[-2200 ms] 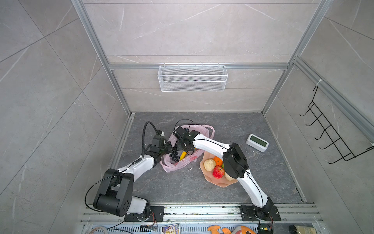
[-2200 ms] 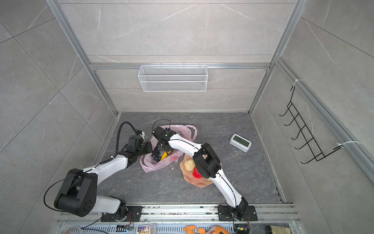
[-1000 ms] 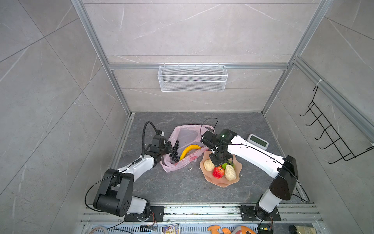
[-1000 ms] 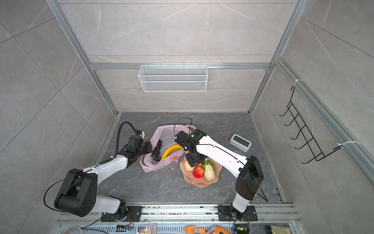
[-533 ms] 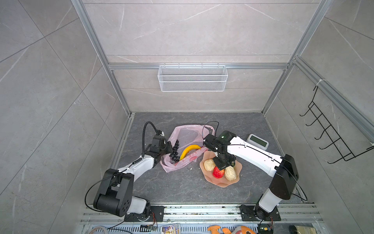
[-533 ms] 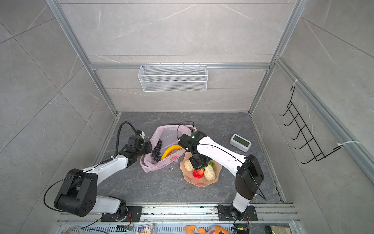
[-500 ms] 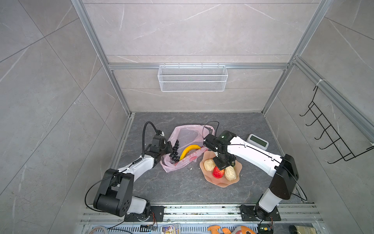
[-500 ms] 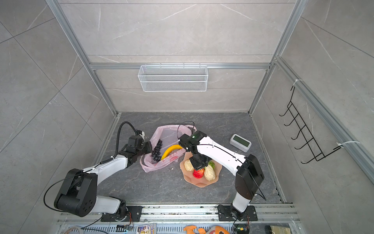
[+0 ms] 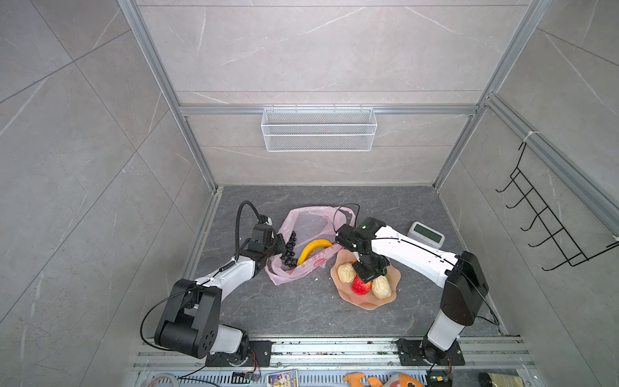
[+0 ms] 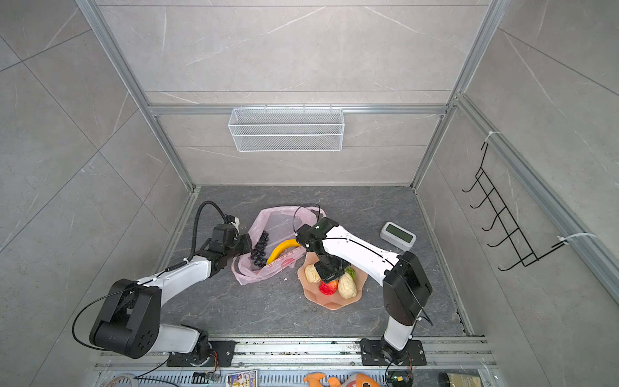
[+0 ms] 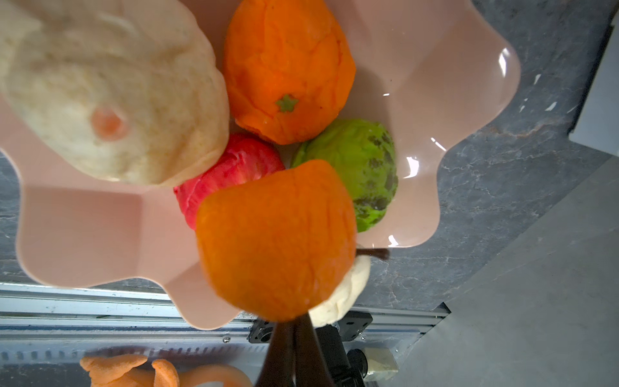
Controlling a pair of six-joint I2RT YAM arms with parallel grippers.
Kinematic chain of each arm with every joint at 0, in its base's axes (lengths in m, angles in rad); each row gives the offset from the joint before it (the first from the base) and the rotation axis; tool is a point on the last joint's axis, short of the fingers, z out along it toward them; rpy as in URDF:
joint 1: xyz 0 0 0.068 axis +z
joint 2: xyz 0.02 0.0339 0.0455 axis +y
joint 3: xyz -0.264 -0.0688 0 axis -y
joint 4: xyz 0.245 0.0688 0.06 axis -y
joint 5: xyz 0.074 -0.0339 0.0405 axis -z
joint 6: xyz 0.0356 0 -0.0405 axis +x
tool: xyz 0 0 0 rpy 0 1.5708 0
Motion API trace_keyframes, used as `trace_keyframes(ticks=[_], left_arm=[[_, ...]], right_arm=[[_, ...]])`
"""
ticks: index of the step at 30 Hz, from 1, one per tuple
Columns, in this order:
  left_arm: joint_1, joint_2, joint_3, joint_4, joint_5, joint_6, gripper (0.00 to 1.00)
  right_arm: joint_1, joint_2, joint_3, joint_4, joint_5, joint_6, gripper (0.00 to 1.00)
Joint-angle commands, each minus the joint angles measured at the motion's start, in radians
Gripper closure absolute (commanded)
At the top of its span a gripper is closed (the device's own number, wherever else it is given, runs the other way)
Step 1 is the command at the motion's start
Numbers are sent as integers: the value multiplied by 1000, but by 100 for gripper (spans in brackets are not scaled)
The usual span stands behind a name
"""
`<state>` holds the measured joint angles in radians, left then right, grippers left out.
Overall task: Take the fake fruits out of the plastic bag
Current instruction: 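Lift the small orange out and lower it over the peach bowl, then open the right gripper to drop the small orange into the bowl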
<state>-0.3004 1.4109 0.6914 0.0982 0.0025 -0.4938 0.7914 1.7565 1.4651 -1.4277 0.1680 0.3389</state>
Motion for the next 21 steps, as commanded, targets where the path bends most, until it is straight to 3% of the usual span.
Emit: trace_keyframes(ticks=[1,11,21], left_arm=[[4,-12,2,18,-7,19,100],[4,-12,3,17,-7,20,100],[4,-14,1,17,-10,23,100]], right_arm=[[-5,18,-21,-10,0,-14,99],[-7,40,-16,20,1,-15,94],[-7,48,-2,30,4,-24,81]])
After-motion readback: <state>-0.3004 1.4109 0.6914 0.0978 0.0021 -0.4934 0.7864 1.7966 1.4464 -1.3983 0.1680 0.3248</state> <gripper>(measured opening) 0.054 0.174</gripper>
